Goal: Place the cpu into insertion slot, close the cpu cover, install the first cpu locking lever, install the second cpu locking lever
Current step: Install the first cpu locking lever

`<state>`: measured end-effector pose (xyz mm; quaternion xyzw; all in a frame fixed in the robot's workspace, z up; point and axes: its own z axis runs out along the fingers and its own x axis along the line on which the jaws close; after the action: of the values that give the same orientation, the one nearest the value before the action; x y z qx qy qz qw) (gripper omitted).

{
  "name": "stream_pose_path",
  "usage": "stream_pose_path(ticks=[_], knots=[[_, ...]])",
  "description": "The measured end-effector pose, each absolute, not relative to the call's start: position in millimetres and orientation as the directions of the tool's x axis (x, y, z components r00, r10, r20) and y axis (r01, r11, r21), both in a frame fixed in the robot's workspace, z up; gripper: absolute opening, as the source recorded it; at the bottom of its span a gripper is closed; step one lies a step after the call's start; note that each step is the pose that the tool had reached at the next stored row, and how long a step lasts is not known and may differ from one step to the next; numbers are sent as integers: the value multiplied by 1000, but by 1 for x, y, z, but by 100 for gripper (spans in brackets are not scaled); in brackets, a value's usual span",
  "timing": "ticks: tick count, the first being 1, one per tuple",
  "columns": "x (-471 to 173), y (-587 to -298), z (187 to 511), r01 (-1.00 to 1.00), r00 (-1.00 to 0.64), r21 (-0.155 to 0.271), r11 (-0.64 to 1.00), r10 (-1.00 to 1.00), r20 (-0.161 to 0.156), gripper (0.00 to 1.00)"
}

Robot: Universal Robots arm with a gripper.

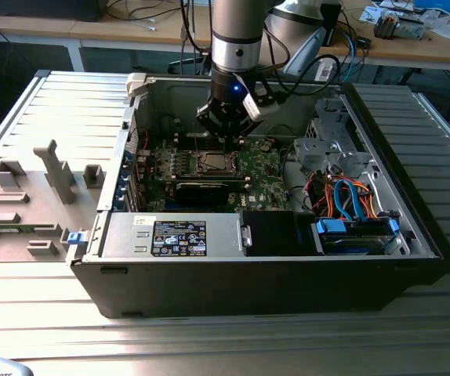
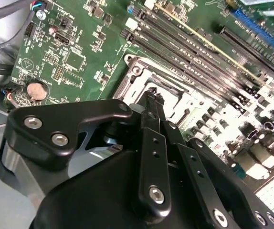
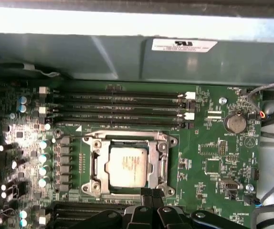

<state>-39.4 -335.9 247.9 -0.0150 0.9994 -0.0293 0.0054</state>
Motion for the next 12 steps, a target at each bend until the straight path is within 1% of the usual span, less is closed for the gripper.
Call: stream_pose_path(ticks=[7, 12], knots=[[-40, -336, 247, 45, -999, -32, 999, 44, -10, 11], [-40, -336, 246, 80, -997, -32, 996, 80, -10, 11]])
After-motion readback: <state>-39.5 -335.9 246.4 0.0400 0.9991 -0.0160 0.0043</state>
